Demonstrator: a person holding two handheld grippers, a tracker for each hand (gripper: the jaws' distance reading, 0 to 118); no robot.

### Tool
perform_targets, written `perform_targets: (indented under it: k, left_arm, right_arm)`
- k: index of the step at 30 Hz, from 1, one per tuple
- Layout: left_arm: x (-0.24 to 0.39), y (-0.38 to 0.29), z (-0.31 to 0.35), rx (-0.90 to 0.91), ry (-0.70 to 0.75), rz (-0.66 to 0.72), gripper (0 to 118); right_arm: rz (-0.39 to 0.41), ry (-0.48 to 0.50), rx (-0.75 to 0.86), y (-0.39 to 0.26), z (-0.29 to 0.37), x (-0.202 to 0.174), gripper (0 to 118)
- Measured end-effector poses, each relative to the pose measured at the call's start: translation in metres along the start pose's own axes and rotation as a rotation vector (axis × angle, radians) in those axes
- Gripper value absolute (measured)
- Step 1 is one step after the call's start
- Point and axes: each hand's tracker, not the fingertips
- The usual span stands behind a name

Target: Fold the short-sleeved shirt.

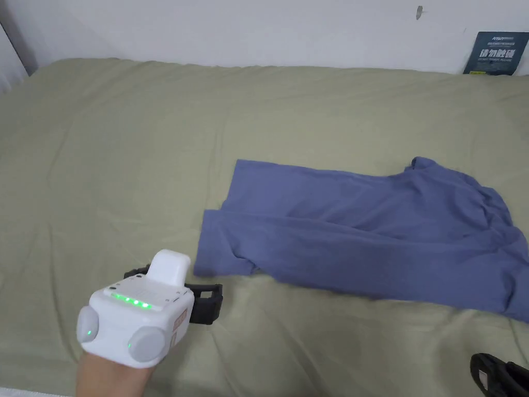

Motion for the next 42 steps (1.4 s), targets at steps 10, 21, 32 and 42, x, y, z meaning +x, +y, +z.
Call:
perform_targets:
  k: [10, 21, 32, 42]
  left_arm:
    - [-0.011, 0.036, -0.093, -0.148, -0.07, -0.047, 64]
    - [-0.014, 0.052, -0.085, -0.112, -0.089, 0.063, 8]
    - [-0.023, 0.062, -0.075, -0.151, -0.121, 0.069, 5]
    - [-0.043, 0.086, 0.002, -0.081, -0.195, 0.05, 4]
  right_arm:
    - [-0.045, -0.1, -0.062, 0.008, -0.013, 0.033, 6]
    - [-0.029, -0.332, -0.218, 0.05, -0.145, 0.149, 115]
    - [-0.175, -0.195, -0.304, 0.075, -0.16, 0.17, 9]
    - [-0.123, -0.074, -0.249, 0.137, -0.064, 0.161, 9]
